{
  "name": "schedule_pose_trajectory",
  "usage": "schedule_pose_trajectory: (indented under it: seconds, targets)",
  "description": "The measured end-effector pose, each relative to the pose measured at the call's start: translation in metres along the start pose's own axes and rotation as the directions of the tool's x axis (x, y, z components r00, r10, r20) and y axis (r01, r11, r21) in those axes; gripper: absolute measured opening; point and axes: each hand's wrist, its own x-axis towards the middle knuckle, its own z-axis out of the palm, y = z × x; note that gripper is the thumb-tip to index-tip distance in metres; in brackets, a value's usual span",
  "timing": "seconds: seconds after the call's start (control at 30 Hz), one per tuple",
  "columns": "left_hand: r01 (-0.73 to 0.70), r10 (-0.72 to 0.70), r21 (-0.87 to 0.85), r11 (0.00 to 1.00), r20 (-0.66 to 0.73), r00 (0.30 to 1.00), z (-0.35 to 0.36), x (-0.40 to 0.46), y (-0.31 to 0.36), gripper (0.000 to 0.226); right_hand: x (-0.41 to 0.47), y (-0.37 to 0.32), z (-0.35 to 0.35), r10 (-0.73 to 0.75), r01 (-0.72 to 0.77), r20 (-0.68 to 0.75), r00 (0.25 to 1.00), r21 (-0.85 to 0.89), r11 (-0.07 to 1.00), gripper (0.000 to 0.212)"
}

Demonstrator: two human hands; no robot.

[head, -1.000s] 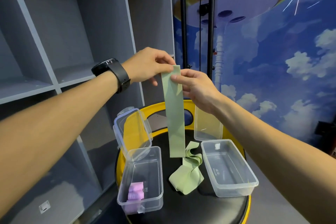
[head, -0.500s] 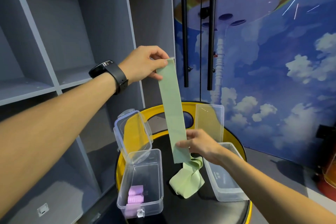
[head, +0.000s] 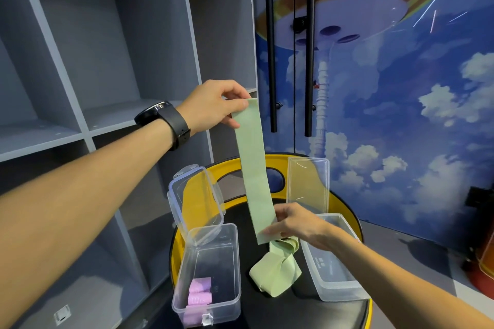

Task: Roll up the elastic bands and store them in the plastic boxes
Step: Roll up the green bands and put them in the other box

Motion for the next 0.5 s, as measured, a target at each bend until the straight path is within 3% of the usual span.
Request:
schedule_pose_trajectory:
  seconds: [0.1, 0.2, 0.33, 0.5]
  targets:
    - [-0.018, 0.017, 0.025, 1.000, 0.044, 0.999, 0.003, -0.003, -0.001, 0.014, 0.001, -0.029, -0.012, -0.110, 0.117, -0.158, 0.981, 0.035, 0.992, 0.048]
    - [-0.016, 0.014, 0.020, 1.000, 0.069, 0.998, 0.008, -0.005, -0.004, 0.014, -0.002, -0.074, -0.027, -0.292, 0.348, -0.371, 0.882, 0.093, 0.933, 0.049]
    - [-0.028, 0.025, 0.028, 0.999, 0.101, 0.995, 0.010, -0.008, -0.004, 0.014, -0.008, -0.125, -0.040, -0.440, 0.516, -0.416, 0.796, 0.086, 0.852, 0.028]
    - [-0.031, 0.030, 0.011, 0.999, 0.092, 0.995, 0.013, -0.012, -0.007, 0.013, -0.009, -0.137, -0.044, -0.455, 0.514, -0.431, 0.780, 0.024, 0.858, 0.018]
